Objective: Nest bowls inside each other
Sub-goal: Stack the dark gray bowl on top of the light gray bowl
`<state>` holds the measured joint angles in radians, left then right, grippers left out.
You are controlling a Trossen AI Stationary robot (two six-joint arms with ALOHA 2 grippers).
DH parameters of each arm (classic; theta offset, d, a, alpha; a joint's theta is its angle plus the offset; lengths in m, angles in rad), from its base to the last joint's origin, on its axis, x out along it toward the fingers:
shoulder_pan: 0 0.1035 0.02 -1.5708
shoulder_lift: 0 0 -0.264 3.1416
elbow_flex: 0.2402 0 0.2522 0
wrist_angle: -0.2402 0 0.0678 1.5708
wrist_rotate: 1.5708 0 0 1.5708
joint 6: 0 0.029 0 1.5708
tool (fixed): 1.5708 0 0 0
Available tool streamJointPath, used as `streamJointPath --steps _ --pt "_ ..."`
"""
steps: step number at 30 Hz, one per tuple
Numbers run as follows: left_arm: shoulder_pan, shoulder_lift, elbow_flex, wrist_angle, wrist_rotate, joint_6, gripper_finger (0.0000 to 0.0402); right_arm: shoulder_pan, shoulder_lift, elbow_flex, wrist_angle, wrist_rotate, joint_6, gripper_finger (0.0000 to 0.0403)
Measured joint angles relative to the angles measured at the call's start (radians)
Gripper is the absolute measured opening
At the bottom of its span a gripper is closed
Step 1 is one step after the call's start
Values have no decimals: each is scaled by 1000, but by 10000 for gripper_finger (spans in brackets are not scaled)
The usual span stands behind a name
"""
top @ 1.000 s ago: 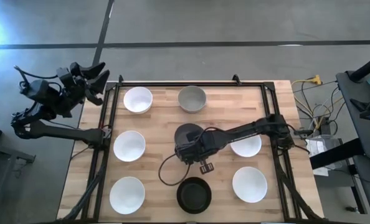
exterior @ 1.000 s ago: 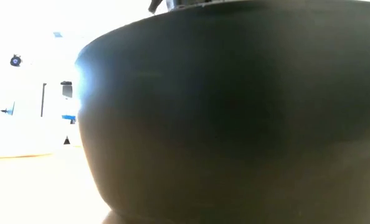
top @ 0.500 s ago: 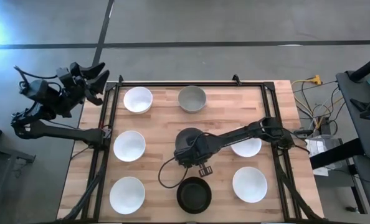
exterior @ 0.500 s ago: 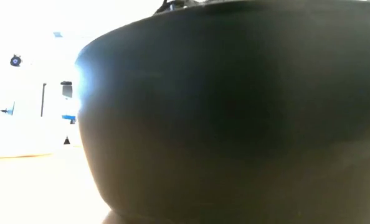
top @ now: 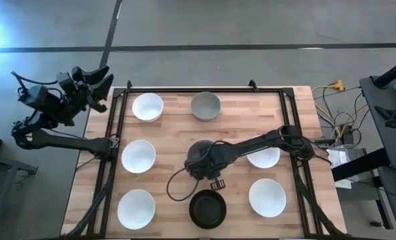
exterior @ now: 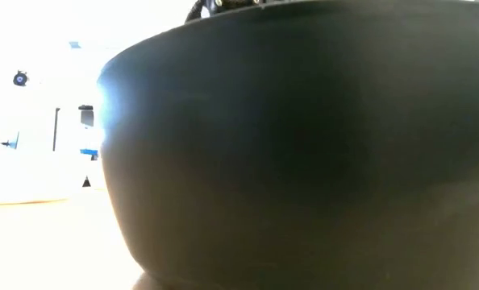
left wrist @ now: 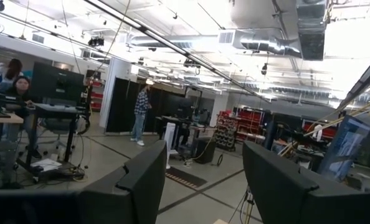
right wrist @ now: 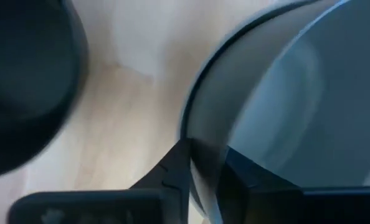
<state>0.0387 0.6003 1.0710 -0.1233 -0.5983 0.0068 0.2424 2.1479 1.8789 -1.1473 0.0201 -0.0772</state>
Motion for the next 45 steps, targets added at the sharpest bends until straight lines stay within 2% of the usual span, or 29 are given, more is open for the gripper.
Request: streamJointPath --steps 8,14,18,24,34,45 --pt "0 -7 0 0 0 0 196 -3 -4 45 -8 -28 28 118" --pt "1 -7 0 0 0 -1 196 -9 -37 87 -5 -26 50 133" --pt "1 -3 0 1 0 -1 196 -17 -38 109 32 -25 24 106" --pt "0 12 -3 1 0 -2 196 -42 -38 100 62 -75 6 19" --pt "0 13 -16 1 0 -1 196 -58 -37 78 64 -100 -11 9" --pt "0 10 -32 2 0 -1 196 -58 -36 -5 92 -124 -5 9"
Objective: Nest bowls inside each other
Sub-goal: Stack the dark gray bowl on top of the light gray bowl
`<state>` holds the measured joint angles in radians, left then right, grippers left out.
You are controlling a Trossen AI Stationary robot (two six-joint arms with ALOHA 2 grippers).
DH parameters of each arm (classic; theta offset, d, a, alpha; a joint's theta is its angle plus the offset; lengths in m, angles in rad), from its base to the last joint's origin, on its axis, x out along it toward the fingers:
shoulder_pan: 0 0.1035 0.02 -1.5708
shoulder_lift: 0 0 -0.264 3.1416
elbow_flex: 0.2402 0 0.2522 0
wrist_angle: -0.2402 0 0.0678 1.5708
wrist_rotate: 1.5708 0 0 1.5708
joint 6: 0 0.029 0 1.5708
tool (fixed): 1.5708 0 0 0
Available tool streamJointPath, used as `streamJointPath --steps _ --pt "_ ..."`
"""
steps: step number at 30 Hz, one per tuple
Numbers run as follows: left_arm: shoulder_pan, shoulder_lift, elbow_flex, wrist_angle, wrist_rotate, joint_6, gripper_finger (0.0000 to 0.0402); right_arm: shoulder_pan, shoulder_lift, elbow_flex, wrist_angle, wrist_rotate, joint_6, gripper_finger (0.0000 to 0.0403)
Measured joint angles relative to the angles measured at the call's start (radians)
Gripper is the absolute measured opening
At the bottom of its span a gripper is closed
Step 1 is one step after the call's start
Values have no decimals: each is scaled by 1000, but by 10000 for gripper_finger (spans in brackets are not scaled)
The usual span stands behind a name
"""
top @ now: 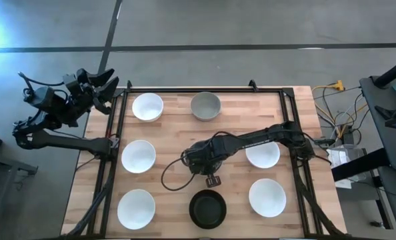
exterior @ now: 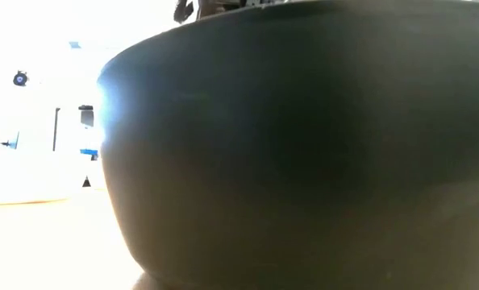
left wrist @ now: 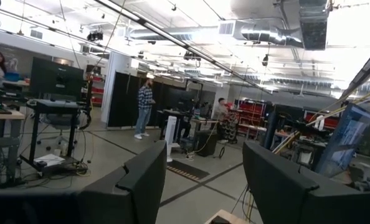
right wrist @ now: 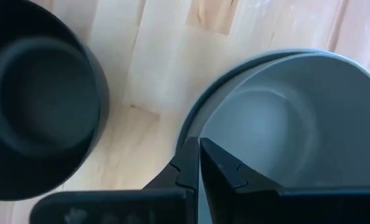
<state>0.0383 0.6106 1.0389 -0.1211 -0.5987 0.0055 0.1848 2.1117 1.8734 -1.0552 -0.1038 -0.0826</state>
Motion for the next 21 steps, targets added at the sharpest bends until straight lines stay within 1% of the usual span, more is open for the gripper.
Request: streamJointPath --steps 12,16,21 --pt "0 -11 -1 0 -2 0 196 0 0 -9 20 -12 -1 8" --pt "0 -12 -1 0 -2 0 196 0 0 -30 52 -33 9 8" --pt "0 -14 -1 0 -1 1 196 0 0 -48 52 -34 23 8"
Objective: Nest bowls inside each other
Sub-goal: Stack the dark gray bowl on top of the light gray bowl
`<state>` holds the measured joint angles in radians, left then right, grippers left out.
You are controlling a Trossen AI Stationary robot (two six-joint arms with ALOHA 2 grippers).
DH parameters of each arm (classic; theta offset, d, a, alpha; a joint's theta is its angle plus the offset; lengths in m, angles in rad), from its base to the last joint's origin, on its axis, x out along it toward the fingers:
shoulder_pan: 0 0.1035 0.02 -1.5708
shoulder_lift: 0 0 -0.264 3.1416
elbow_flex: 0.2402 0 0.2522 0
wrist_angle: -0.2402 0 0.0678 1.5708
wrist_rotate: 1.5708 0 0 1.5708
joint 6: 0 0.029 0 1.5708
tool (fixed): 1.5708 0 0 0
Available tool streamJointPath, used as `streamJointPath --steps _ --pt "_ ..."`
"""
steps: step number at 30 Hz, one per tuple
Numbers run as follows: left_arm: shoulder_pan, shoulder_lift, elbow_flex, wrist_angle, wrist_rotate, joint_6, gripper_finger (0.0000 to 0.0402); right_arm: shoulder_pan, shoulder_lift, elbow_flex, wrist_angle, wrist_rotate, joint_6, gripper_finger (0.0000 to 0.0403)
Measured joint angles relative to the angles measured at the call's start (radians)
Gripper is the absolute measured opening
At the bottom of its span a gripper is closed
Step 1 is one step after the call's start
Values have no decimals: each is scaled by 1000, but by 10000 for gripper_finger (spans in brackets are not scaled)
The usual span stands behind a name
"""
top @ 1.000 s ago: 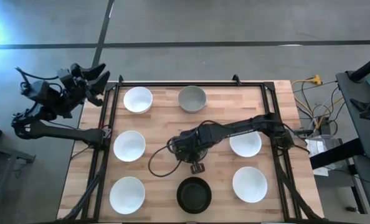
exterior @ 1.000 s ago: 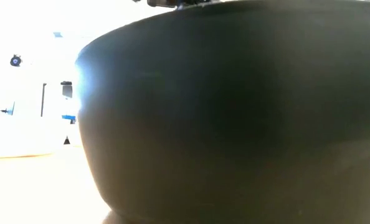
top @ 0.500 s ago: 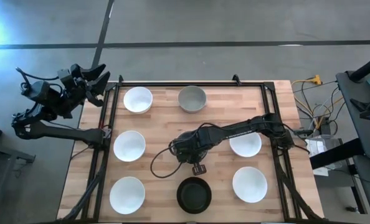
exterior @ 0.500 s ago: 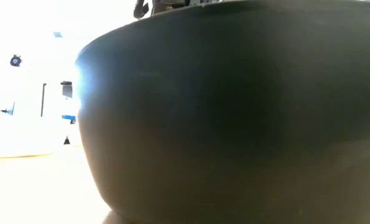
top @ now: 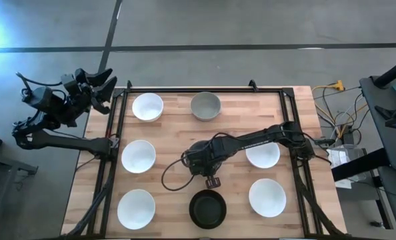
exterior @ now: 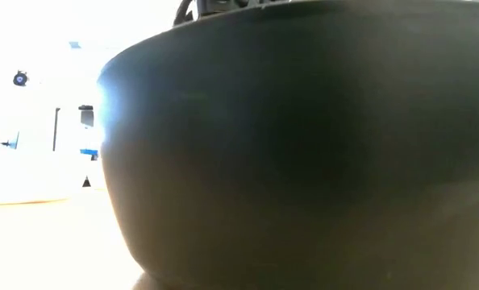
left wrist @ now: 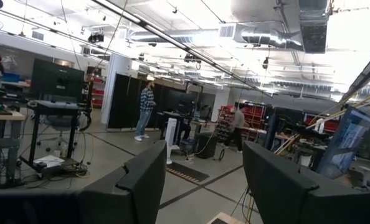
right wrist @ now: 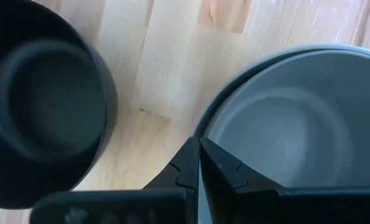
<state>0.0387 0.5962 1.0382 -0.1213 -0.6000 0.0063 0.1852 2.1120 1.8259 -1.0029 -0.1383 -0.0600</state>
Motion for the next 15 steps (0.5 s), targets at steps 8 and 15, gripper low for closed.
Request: streamJointPath --steps 8,15 --pt "1 -2 0 0 0 0 196 0 0 -1 4 0 0 8" --pt "0 -5 0 0 1 0 196 0 0 -15 27 0 1 8"
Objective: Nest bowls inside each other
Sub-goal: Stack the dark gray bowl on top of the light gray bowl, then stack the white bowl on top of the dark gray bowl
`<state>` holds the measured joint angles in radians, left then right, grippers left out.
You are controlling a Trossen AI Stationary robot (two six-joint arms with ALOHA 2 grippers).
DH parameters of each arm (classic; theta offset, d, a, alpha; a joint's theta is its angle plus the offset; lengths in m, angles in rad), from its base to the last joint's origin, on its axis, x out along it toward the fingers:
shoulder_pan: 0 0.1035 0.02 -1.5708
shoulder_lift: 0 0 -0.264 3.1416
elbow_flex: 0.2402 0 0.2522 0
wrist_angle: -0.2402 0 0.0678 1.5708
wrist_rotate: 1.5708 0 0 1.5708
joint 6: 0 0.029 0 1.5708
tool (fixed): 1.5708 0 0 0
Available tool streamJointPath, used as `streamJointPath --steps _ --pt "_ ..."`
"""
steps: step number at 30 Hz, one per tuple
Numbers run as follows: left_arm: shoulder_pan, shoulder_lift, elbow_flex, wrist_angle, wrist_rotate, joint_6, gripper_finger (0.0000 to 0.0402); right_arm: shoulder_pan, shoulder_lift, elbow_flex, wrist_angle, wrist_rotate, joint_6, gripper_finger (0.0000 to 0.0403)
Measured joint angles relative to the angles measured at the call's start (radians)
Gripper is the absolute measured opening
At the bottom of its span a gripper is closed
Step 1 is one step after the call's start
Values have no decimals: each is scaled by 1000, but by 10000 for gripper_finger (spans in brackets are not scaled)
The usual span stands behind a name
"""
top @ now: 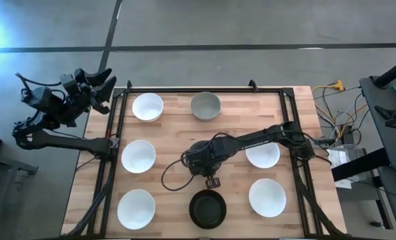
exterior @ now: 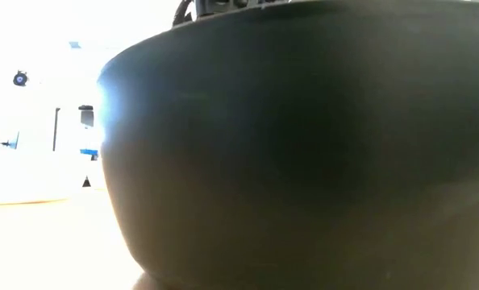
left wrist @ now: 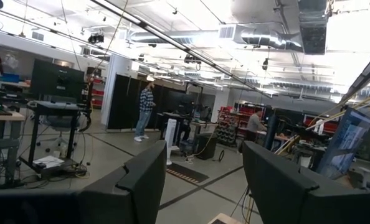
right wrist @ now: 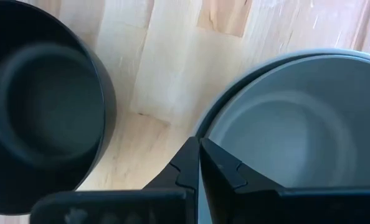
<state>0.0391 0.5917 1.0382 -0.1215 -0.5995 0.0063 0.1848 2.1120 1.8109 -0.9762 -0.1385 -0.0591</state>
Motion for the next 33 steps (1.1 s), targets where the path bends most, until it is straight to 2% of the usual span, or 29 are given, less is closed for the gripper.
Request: streamJointPath --steps 6,11,16,22,28,33 --pt "0 -4 0 0 0 0 196 0 0 -45 7 0 37 8" --pt "0 -10 0 1 3 -1 196 -5 -9 -16 11 10 77 8" --pt "0 -15 0 1 3 -1 196 -26 -77 58 -10 127 93 8" --pt "-1 -8 -2 2 2 -27 196 -82 -234 75 -45 321 152 8" --pt "-1 24 -29 0 2 -55 196 -170 -443 -15 -47 328 179 8" --pt "-1 70 -34 0 -6 -56 196 -243 -622 -173 -38 327 176 8"
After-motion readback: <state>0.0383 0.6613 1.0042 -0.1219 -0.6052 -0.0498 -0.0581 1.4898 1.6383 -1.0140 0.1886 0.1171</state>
